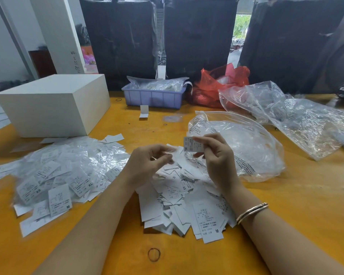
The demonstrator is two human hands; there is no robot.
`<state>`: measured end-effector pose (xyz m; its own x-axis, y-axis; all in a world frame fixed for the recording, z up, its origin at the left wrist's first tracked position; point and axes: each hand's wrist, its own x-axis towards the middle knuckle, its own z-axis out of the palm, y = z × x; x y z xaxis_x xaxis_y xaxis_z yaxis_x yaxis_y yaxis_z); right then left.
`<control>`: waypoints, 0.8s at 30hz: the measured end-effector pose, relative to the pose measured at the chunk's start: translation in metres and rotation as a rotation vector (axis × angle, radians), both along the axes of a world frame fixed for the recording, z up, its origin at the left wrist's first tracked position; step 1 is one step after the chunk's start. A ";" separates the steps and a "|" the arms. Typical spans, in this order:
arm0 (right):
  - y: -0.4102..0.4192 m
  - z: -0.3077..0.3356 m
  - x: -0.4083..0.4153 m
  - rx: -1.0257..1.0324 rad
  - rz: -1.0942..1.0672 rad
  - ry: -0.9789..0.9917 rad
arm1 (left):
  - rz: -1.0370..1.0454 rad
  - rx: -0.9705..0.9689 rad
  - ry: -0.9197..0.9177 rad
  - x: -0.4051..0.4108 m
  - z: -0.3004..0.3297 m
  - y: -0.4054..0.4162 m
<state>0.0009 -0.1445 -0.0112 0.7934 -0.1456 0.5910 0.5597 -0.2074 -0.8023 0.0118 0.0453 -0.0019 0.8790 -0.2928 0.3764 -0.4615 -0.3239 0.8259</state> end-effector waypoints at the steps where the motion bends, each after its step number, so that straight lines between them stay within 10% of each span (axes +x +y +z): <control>1: 0.001 0.000 0.000 -0.029 0.004 -0.005 | -0.002 -0.023 0.007 0.000 0.000 -0.001; 24: 0.001 0.012 -0.008 0.075 0.162 0.006 | 0.051 -0.041 -0.076 -0.001 0.002 0.001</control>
<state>-0.0069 -0.1435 0.0004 0.8133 -0.0591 0.5788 0.5764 -0.0540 -0.8154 0.0112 0.0460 0.0003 0.8607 -0.2318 0.4533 -0.5073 -0.3156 0.8019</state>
